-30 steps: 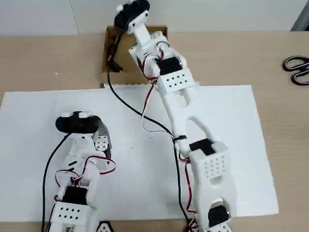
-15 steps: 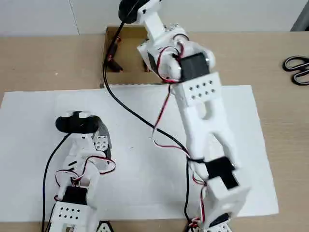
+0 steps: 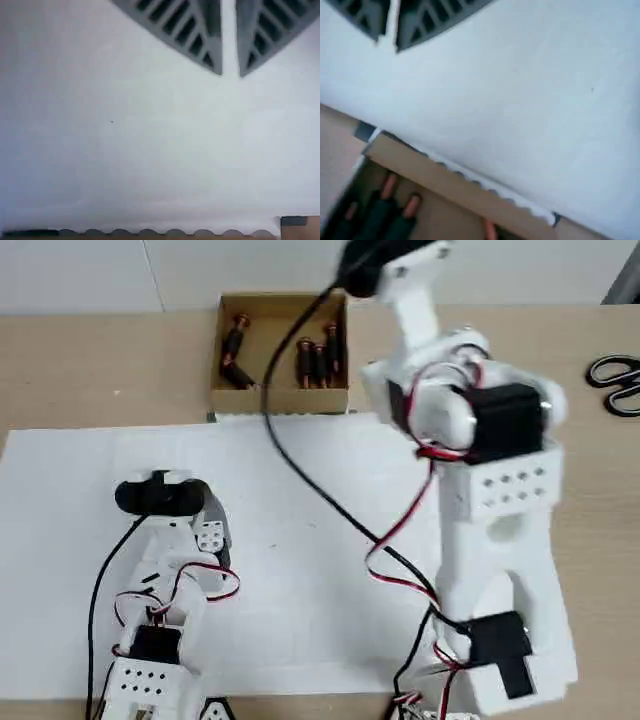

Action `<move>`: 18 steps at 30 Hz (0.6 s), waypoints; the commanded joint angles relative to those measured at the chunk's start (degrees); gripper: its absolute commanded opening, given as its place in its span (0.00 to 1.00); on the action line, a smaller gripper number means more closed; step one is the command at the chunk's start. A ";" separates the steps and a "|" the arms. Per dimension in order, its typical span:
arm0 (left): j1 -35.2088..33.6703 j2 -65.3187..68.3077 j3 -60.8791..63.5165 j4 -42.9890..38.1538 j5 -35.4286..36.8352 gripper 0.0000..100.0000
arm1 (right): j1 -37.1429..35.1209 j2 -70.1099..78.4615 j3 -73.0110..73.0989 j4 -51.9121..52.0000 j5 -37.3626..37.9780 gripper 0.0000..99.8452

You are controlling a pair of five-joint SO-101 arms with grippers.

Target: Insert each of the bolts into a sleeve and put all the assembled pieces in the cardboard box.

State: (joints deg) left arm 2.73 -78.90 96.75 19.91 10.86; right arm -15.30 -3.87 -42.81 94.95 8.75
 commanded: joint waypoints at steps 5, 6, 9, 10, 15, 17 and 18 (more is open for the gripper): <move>0.18 -0.44 -0.22 -1.23 -0.18 0.01 | 1.45 -7.52 -1.93 1.36 -4.92 0.00; 0.18 -0.44 -0.22 -1.23 -0.18 0.01 | 1.45 -8.75 -1.05 1.45 -4.92 0.00; 0.18 -0.44 -0.22 -1.23 -0.18 0.01 | 1.63 -14.46 5.36 1.45 -4.92 0.00; 0.18 -0.44 -0.22 -1.23 -0.18 0.01 | 1.71 -17.36 7.91 1.45 -4.92 0.00; 0.18 -0.44 -0.22 -1.23 -0.18 0.01 | 1.80 -33.36 27.16 0.92 -5.01 0.00; 0.18 -0.44 -0.22 -1.23 -0.18 0.01 | 1.89 -39.87 36.04 0.40 -5.10 0.01; 0.18 -0.44 -0.22 -1.23 -0.18 0.01 | 1.89 -43.30 40.79 -1.01 -5.10 0.01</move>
State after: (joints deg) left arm 2.73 -78.90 96.75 19.91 10.86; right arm -14.07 -38.15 -13.54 95.91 4.35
